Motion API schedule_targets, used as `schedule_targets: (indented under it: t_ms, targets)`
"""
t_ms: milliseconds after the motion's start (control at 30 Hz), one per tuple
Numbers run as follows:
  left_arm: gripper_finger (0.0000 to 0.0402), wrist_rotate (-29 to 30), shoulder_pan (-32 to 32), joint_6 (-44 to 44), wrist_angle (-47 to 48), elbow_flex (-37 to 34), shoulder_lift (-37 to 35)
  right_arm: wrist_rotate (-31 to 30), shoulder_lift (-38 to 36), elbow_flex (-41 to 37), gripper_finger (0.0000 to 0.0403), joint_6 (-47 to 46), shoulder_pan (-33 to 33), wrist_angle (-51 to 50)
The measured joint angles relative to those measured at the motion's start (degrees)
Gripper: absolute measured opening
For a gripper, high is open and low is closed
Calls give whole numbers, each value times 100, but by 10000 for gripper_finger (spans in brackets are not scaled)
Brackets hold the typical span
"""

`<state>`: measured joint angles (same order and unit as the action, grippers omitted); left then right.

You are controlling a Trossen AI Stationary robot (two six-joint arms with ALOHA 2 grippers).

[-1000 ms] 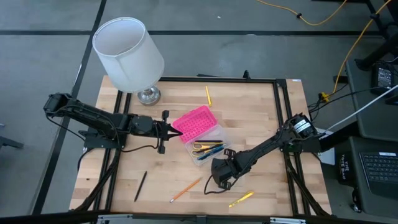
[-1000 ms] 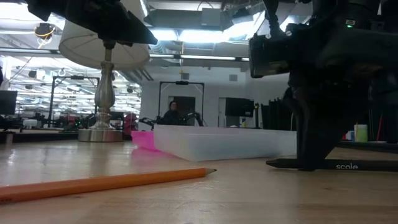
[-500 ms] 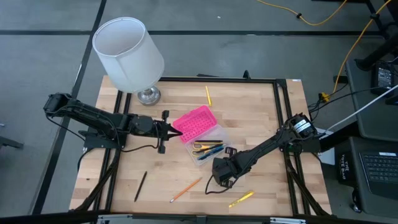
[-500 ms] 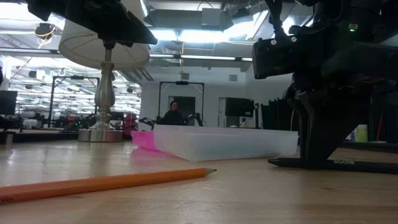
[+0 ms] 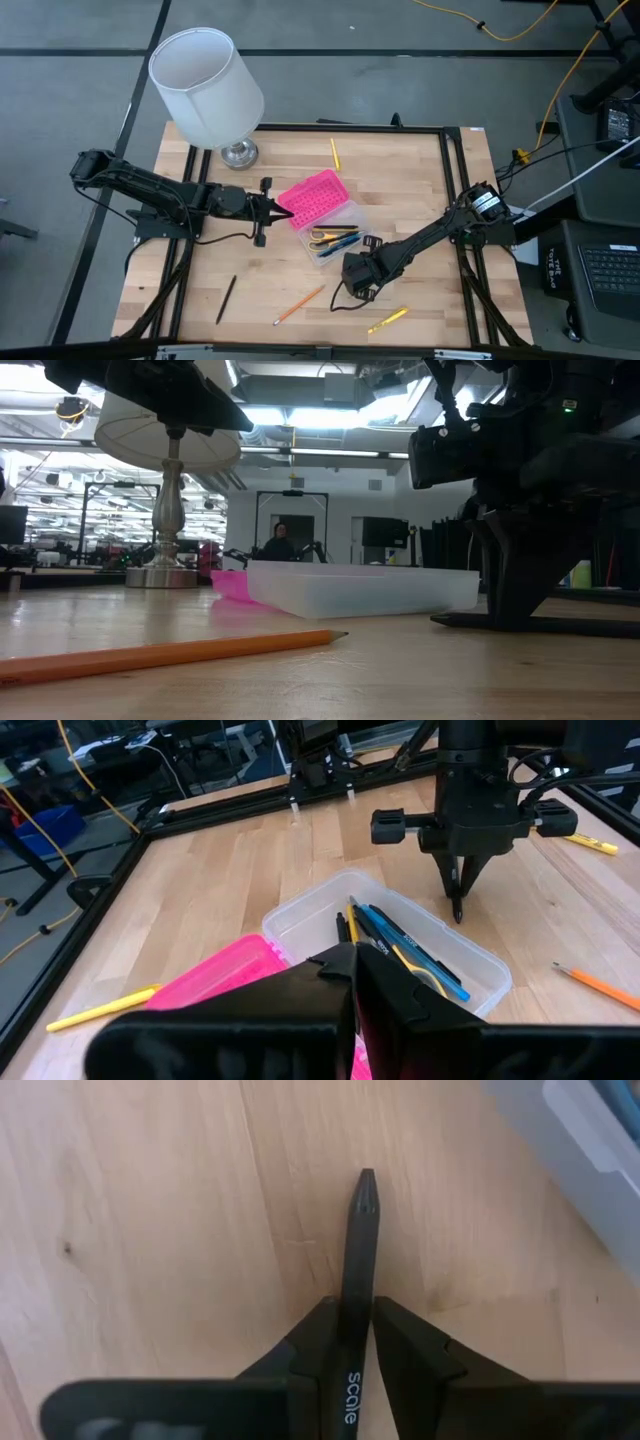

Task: Pick & place school supplies into a supply box
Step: Put the black pen into the supply box

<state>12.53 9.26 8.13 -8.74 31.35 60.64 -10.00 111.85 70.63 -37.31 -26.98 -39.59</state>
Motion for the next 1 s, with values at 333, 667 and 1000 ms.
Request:
schedule_targets:
  t_ms: [333, 667, 1000]
  targets:
    - [6, 0, 1, 1, -1, 0, 0, 97, -14, -32, 75, -292, -1, -63]
    - [6, 0, 1, -1, -1, 0, 0, 90, -28, -93, 75, -292, -2, -63]
    - [6, 0, 1, 4, -1, 0, 0, 90, -26, -96, 75, -284, -7, -70]
